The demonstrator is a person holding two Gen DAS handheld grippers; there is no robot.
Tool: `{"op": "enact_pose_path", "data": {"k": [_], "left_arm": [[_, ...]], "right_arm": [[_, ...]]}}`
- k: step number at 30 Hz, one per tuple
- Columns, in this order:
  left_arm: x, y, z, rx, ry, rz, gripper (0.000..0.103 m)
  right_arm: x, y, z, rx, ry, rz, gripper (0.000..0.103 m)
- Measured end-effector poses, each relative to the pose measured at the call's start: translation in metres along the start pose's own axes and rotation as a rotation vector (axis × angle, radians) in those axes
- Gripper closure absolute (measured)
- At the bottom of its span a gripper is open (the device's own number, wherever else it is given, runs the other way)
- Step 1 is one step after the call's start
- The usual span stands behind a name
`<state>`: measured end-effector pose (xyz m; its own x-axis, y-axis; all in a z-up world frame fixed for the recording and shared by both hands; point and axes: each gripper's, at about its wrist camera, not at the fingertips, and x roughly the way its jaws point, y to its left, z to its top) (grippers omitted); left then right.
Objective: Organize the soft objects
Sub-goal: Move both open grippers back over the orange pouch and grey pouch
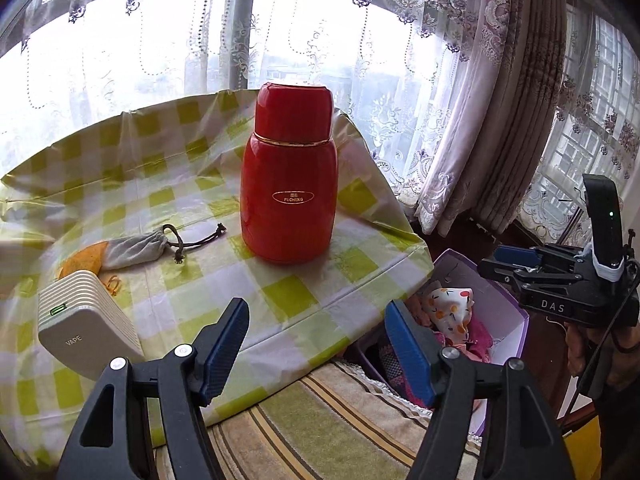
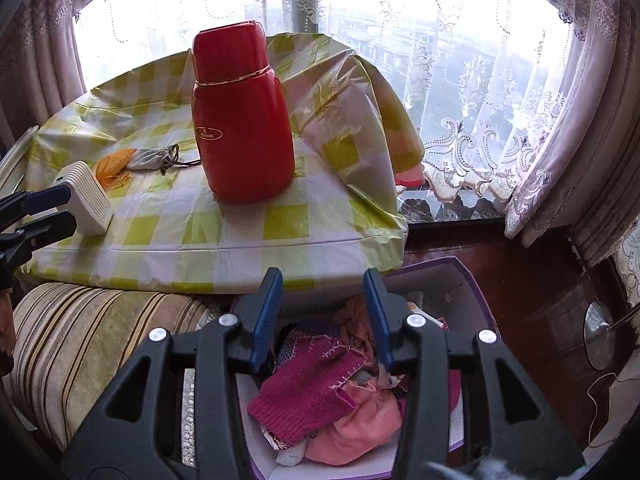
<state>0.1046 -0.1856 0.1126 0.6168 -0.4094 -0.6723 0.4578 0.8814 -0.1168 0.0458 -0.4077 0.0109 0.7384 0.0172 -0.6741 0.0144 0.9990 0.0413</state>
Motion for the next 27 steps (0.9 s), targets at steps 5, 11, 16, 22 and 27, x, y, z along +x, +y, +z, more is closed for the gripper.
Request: {"op": "enact_pose_path", "data": {"k": [5, 11, 16, 22, 27], "left_arm": [[-0.023, 0.041, 0.005, -0.056, -0.029, 0.075, 0.032], [-0.058, 0.097, 0.011, -0.105, -0.081, 0.180, 0.032], [-0.081, 0.144, 0.012, -0.156, -0.109, 0.262, 0.032], [-0.092, 0.186, 0.011, -0.173, -0.113, 0.335, 0.032], [-0.089, 0.220, 0.011, -0.207, -0.105, 0.335, 0.029]], "right_arm": [[0.003, 0.031, 0.016, -0.055, -0.015, 0.039, 0.052], [0.007, 0.067, 0.038, -0.130, -0.033, 0.080, 0.043], [0.013, 0.099, 0.055, -0.200, -0.050, 0.110, 0.041], [0.025, 0.136, 0.075, -0.283, -0.076, 0.143, 0.039], [0.038, 0.164, 0.093, -0.351, -0.094, 0.171, 0.035]]}}
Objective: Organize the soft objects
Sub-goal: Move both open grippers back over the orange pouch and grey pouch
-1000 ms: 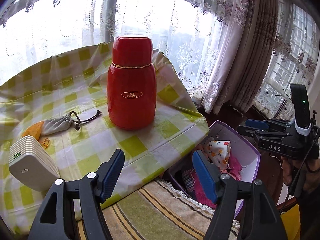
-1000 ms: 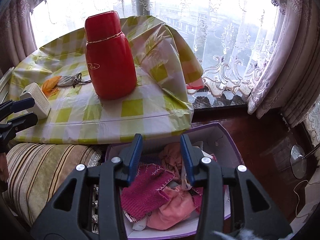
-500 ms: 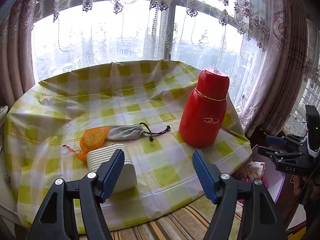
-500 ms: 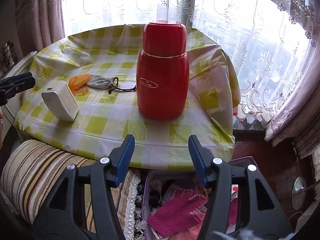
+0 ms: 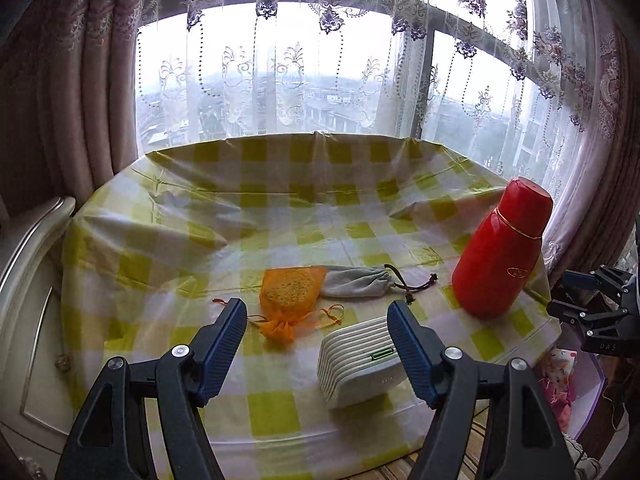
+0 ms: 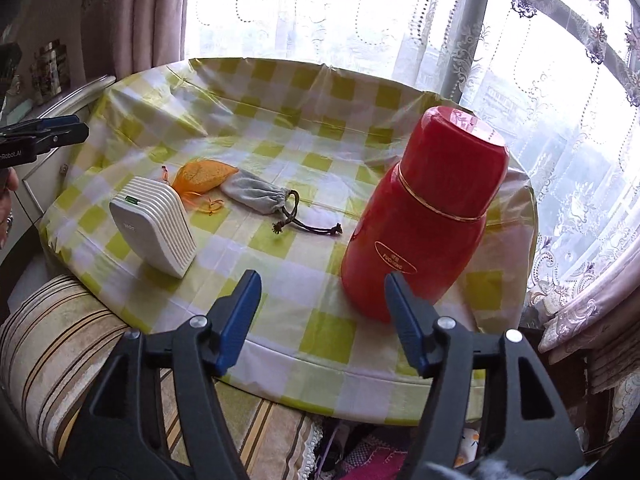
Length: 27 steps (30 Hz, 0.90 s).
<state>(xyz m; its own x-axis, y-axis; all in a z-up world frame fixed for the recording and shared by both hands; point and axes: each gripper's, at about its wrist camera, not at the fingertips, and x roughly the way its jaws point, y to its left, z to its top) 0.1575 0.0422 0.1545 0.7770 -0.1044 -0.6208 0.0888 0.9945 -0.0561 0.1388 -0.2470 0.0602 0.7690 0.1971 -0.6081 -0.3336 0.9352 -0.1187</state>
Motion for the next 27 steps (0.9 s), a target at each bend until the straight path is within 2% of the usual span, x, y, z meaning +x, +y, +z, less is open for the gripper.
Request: {"op": "enact_pose_path", "data": {"k": [3, 9, 11, 15, 20, 27], "left_arm": [[0.012, 0.015, 0.002, -0.001, 0.019, 0.000, 0.028], [0.049, 0.042, 0.003, -0.014, 0.083, -0.057, 0.026], [0.063, 0.051, 0.003, -0.029, 0.103, -0.079, 0.020], [0.092, 0.067, 0.001, -0.046, 0.156, -0.100, 0.019], [0.132, 0.077, -0.003, -0.039, 0.220, -0.132, 0.018], [0.188, 0.075, -0.007, 0.030, 0.312, -0.195, 0.011]], "right_arm": [[0.014, 0.009, 0.012, -0.030, -0.004, 0.031, 0.034], [0.046, 0.023, 0.033, -0.090, 0.011, 0.067, 0.032], [0.058, 0.026, 0.040, -0.107, 0.016, 0.087, 0.030], [0.082, 0.032, 0.053, -0.157, 0.030, 0.106, 0.028], [0.119, 0.039, 0.068, -0.211, 0.061, 0.135, 0.025], [0.176, 0.049, 0.078, -0.265, 0.129, 0.203, 0.025]]}}
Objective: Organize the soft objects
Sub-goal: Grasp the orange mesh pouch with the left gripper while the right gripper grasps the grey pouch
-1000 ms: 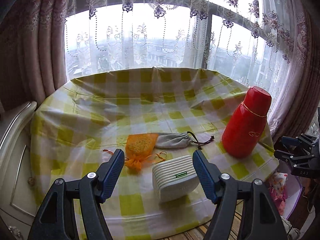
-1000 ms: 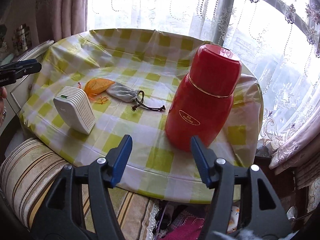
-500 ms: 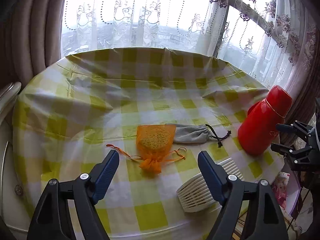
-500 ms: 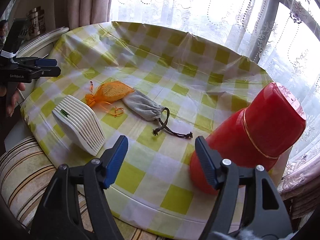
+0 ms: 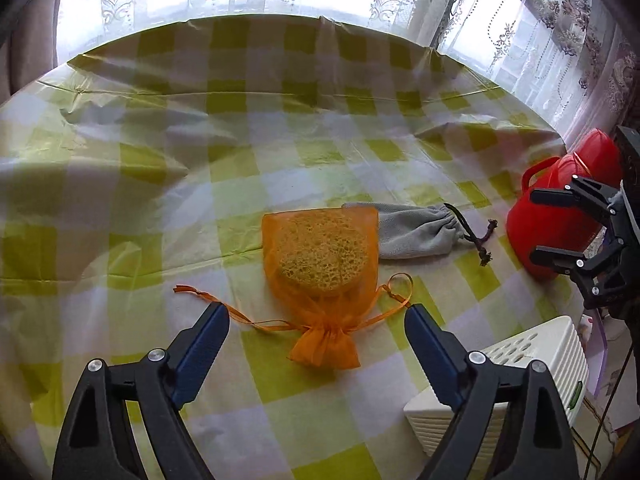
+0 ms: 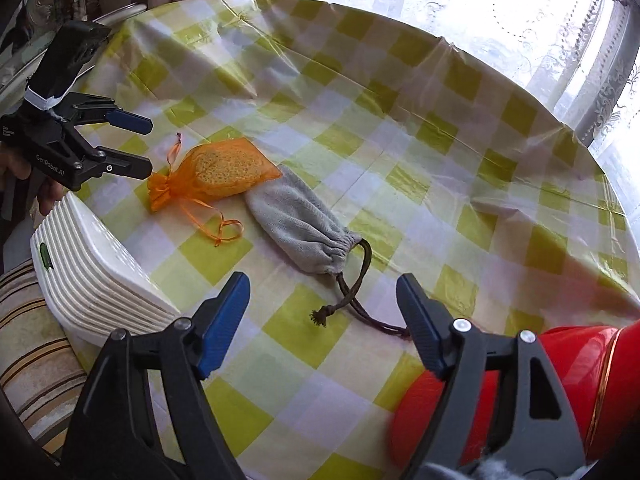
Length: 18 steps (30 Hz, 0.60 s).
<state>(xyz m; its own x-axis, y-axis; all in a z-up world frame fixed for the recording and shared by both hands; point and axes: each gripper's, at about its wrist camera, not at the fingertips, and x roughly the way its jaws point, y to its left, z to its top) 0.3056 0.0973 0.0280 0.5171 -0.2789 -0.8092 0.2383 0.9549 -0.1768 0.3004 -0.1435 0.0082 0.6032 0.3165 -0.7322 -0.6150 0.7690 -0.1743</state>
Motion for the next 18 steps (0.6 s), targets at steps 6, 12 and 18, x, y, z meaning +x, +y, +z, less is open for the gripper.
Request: {"op": "enact_pose_path", "data": {"k": [6, 12, 18], "left_arm": [[0.034, 0.009, 0.016, 0.022, 0.055, -0.027, 0.004], [0.055, 0.009, 0.031, 0.039, 0.091, -0.057, 0.004], [0.076, 0.001, 0.038, 0.071, 0.135, -0.048, 0.003]], "right_arm": [[0.044, -0.002, 0.012, -0.040, 0.053, 0.021, 0.025], [0.076, 0.003, 0.024, -0.082, 0.086, 0.057, 0.025], [0.097, 0.012, 0.033, -0.133, 0.108, 0.093, 0.023]]}}
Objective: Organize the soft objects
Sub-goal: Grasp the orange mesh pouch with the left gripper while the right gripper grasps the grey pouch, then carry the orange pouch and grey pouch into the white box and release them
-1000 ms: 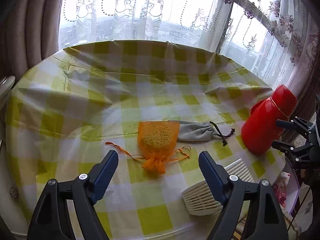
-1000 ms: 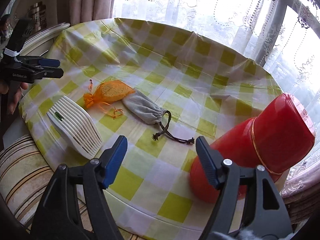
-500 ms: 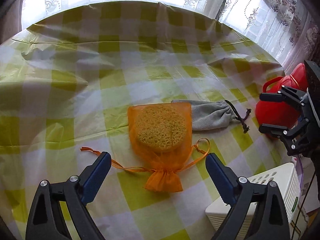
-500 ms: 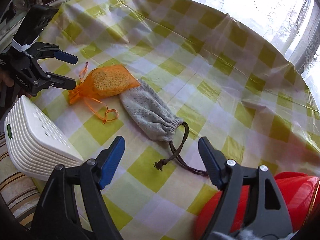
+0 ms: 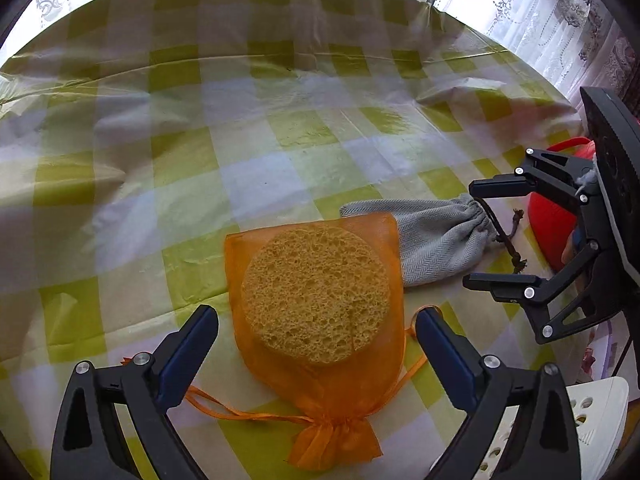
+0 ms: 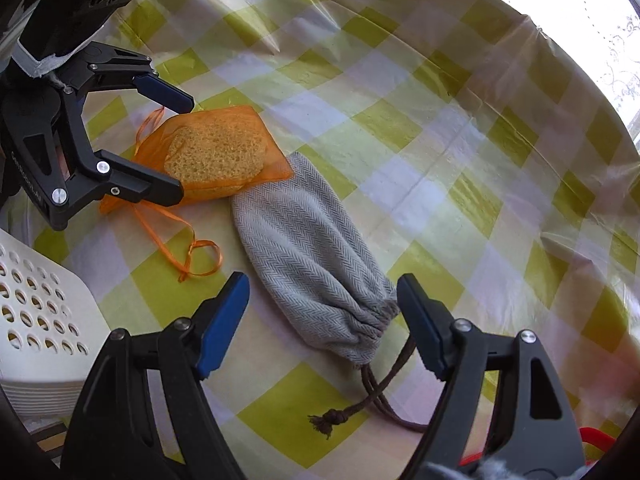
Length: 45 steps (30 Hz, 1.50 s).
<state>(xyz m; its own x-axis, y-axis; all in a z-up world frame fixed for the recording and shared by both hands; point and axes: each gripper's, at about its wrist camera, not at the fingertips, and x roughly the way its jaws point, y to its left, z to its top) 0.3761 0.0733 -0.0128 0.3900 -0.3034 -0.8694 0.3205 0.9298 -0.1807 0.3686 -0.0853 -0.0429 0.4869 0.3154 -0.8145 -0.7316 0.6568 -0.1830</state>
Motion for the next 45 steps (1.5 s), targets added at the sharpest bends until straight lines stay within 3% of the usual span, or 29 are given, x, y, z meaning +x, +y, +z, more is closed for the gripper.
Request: {"op": "enact_pose_path", "data": {"k": [10, 14, 15, 18, 20, 23, 26, 37, 45], "left_arm": [[0.021, -0.003, 0.002, 0.030, 0.015, 0.063, 0.004], [0.023, -0.008, 0.004, 0.056, -0.005, 0.132, 0.021], [0.023, -0.008, 0.004, 0.048, -0.006, 0.128, 0.021], [0.022, -0.008, 0.002, 0.048, -0.012, 0.133, 0.021], [0.020, -0.008, 0.000, 0.039, -0.017, 0.139, 0.021], [0.018, -0.007, -0.004, 0.013, -0.026, 0.157, 0.022], [0.013, -0.005, -0.009, -0.011, -0.038, 0.178, 0.022], [-0.027, -0.009, -0.028, -0.080, -0.112, 0.275, 0.022], [-0.079, -0.022, -0.033, -0.092, -0.197, 0.342, 0.022]], "right_arm": [[0.027, -0.005, 0.013, 0.036, 0.012, 0.027, 0.018], [0.030, -0.011, 0.013, 0.089, 0.002, 0.063, 0.019], [0.030, -0.012, 0.012, 0.098, -0.003, 0.073, 0.021], [0.029, -0.012, 0.011, 0.124, -0.017, 0.086, 0.035], [0.025, -0.011, 0.009, 0.132, -0.029, 0.083, 0.057], [0.021, -0.010, 0.005, 0.158, -0.042, 0.068, 0.078], [0.018, -0.010, 0.000, 0.192, -0.053, 0.046, 0.086], [-0.017, -0.012, -0.027, 0.314, -0.097, -0.065, 0.088], [-0.063, -0.006, -0.039, 0.367, -0.131, -0.144, 0.088]]}}
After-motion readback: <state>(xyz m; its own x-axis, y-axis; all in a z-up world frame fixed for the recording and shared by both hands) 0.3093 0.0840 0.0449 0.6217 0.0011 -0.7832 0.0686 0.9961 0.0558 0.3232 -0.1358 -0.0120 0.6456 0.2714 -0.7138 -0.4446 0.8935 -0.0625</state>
